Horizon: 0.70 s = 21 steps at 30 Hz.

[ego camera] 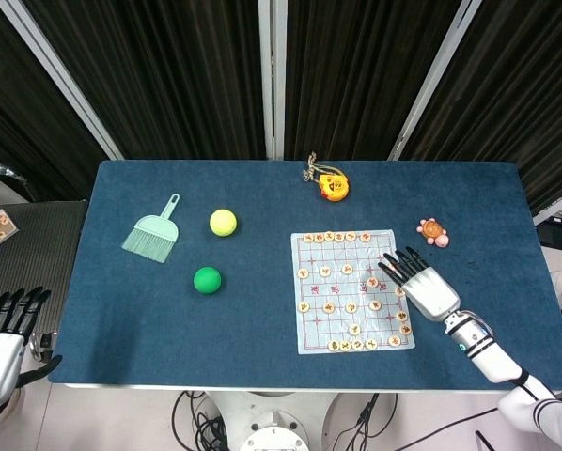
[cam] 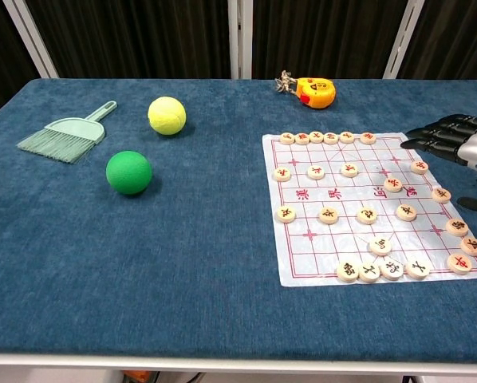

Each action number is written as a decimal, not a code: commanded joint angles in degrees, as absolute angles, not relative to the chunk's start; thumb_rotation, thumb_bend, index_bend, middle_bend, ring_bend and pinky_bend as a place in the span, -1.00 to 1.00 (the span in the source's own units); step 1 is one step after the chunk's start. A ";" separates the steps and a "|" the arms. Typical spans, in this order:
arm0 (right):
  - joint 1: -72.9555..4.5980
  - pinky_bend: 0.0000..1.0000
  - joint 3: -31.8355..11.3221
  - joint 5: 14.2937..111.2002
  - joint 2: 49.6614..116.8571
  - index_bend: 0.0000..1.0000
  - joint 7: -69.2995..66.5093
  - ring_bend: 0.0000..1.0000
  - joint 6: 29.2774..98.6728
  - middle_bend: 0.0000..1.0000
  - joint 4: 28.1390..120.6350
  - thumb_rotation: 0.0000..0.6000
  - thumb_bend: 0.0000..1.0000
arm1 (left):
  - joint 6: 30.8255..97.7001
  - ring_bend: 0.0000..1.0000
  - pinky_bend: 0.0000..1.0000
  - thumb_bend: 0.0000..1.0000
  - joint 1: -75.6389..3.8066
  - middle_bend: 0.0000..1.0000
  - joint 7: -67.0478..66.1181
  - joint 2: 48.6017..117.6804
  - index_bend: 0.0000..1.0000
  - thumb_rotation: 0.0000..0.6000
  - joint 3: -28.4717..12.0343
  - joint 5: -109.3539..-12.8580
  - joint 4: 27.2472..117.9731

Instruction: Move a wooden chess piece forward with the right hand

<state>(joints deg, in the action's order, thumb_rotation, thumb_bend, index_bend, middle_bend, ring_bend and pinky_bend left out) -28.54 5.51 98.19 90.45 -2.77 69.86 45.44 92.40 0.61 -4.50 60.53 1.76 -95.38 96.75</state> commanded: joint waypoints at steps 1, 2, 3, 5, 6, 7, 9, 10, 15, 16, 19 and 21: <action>-28.06 -1.00 5.29 98.36 89.22 -0.95 -2.94 -1.00 71.77 -1.00 47.00 1.00 -0.58 | 92.64 -1.00 -1.00 -0.74 0.71 -0.88 -4.79 60.38 -0.85 1.00 1.82 -95.63 97.08; -27.59 -1.00 5.07 98.41 88.32 -0.95 -3.07 -1.00 73.39 -1.00 48.09 1.00 -0.58 | 92.74 -1.00 -1.00 -0.74 0.76 -0.88 -4.93 60.33 -0.85 1.00 1.85 -95.75 97.26; -27.06 -1.00 4.84 98.42 87.40 -0.95 -3.13 -1.00 75.00 -1.00 49.11 1.00 -0.58 | 92.82 -1.00 -1.00 -0.74 0.78 -0.88 -5.08 60.28 -0.85 1.00 1.88 -95.89 97.43; -25.07 -1.00 4.20 98.12 84.34 -0.96 -2.98 -1.00 79.56 -1.00 52.38 1.00 -0.60 | 93.05 -1.00 -1.00 -0.74 0.86 -0.88 -5.40 60.18 -0.85 1.00 1.92 -96.17 97.80; -23.72 -1.00 3.87 97.67 82.54 -0.97 -2.85 -1.00 81.92 -1.00 54.31 1.00 -0.62 | 93.10 -1.00 -1.00 -0.74 0.91 -0.88 -5.49 60.15 -0.85 1.00 1.95 -96.20 97.95; -22.39 -1.00 3.75 97.25 80.73 -0.98 -2.51 -1.00 83.77 -1.00 56.38 1.00 -0.66 | 93.10 -1.00 -1.00 -0.74 0.95 -0.88 -5.59 60.12 -0.86 1.00 1.98 -96.20 98.06; -18.62 -1.00 3.60 95.27 76.17 -1.00 -0.97 -1.00 87.36 -1.00 61.85 1.00 -0.69 | 92.97 -1.00 -1.00 -0.74 1.02 -0.88 -5.87 60.08 -0.85 1.00 2.01 -95.98 98.11; -17.29 -1.00 3.66 94.51 74.52 -1.00 -0.38 -1.00 88.26 -1.00 64.30 1.00 -0.70 | 92.95 -1.00 -1.00 -0.74 1.05 -0.88 -5.90 60.08 -0.85 1.00 2.00 -95.86 98.08; -7.90 -1.00 3.54 86.58 68.12 -1.00 -3.51 -1.00 93.11 -1.00 74.49 1.00 -0.71 | 92.86 -1.00 -1.00 -0.74 1.03 -0.88 -5.23 60.44 -0.85 1.00 1.63 -95.10 97.36; -6.55 -1.00 3.38 85.36 68.03 -1.00 -3.89 -1.00 93.75 -1.00 74.73 1.00 -0.71 | 92.77 -1.00 -1.00 -0.74 0.97 -0.88 -5.17 60.51 -0.85 1.00 1.59 -95.04 97.21; -3.69 -1.00 2.63 82.57 69.07 -1.00 -7.02 -1.00 94.21 -1.00 73.12 1.00 -0.61 | 92.26 -1.00 -1.00 -0.74 0.64 -0.88 -5.02 60.65 -0.85 1.00 1.38 -94.76 96.78; -2.77 -1.00 2.16 81.11 69.92 -1.00 -8.91 -1.00 93.00 -1.00 71.18 1.00 -0.57 | 91.89 -1.00 -1.00 -0.74 0.29 -0.88 -5.08 60.61 -0.86 1.00 1.13 -94.60 96.54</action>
